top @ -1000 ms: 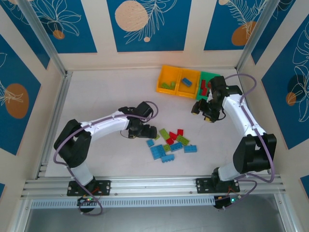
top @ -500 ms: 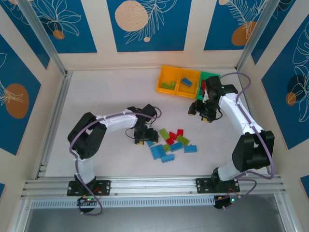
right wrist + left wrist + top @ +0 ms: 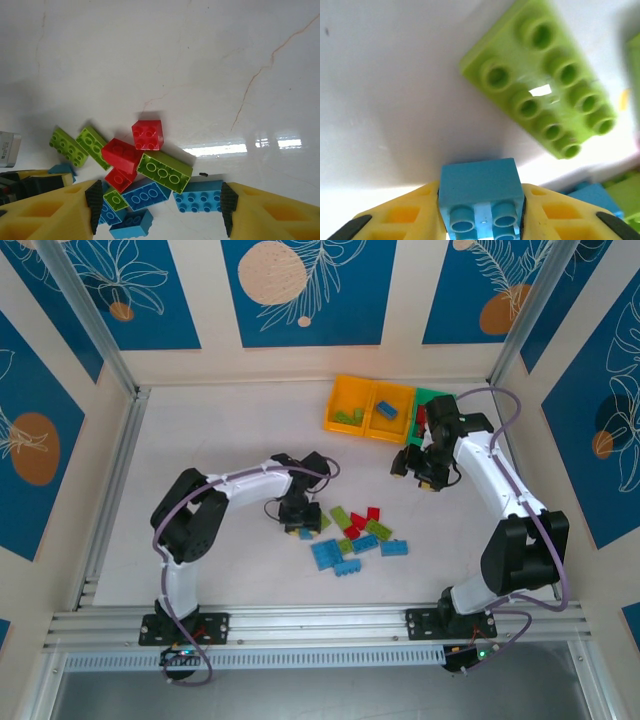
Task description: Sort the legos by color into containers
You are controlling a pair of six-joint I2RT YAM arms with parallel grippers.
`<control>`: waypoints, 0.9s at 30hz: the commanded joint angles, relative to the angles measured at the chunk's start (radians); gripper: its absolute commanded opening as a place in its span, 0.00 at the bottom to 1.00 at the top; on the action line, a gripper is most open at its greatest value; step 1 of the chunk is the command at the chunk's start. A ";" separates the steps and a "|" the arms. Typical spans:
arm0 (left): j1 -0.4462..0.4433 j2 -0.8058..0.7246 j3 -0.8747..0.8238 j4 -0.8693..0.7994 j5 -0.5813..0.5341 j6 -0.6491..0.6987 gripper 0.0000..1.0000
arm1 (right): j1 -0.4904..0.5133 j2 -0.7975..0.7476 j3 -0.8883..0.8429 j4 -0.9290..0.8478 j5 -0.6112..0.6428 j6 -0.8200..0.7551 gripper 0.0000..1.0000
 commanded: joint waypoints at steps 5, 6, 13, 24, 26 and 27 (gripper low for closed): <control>-0.008 -0.003 0.312 0.147 0.015 0.167 0.34 | -0.017 -0.031 0.056 0.024 -0.012 0.128 0.66; -0.007 0.033 0.380 0.165 0.011 0.184 0.34 | -0.030 -0.040 0.041 0.051 -0.018 0.180 0.66; 0.003 0.478 1.070 0.135 -0.067 0.242 0.31 | -0.068 -0.075 -0.031 0.127 0.014 0.394 0.66; 0.075 0.746 1.283 0.639 -0.011 0.040 0.39 | -0.100 -0.182 -0.102 0.095 0.048 0.370 0.66; 0.078 0.758 1.283 0.669 -0.067 0.023 0.39 | -0.106 -0.197 -0.114 0.090 0.046 0.369 0.66; 0.082 0.768 1.284 0.682 -0.088 -0.001 0.41 | -0.107 -0.203 -0.118 0.088 0.045 0.370 0.66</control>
